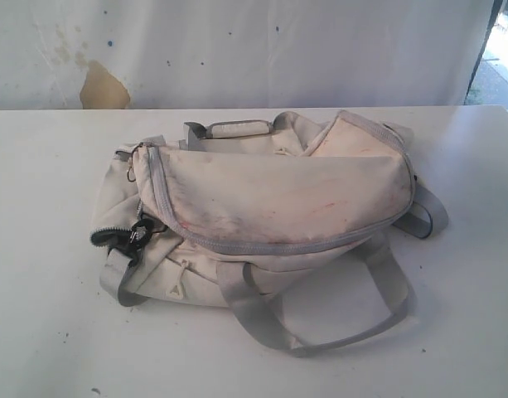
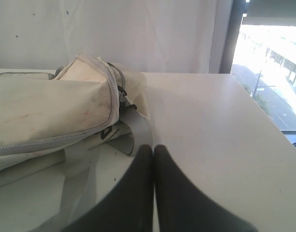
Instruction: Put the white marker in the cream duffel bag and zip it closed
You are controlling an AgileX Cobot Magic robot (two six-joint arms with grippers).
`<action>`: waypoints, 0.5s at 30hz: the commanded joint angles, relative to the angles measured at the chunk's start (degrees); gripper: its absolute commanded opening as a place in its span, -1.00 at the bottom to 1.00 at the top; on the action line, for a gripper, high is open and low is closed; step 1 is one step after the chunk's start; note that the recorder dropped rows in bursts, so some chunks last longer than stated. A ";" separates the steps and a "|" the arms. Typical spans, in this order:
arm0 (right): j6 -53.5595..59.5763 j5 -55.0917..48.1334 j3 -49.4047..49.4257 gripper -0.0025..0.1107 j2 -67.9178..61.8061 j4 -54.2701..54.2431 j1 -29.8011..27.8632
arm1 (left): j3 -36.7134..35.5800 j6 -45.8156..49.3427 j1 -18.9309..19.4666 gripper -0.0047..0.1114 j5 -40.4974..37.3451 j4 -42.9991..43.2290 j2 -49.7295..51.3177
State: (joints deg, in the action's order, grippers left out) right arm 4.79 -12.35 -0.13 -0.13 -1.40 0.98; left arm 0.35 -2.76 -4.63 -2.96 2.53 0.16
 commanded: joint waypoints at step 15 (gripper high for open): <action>-0.20 -0.06 0.13 -0.96 0.13 -0.26 -0.38 | -0.35 -0.06 2.24 -0.92 -0.14 -0.08 -0.16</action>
State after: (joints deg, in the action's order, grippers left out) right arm 4.70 -12.43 -0.13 -0.13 -1.40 0.98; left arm 0.35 -2.76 -2.39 -2.96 2.53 0.16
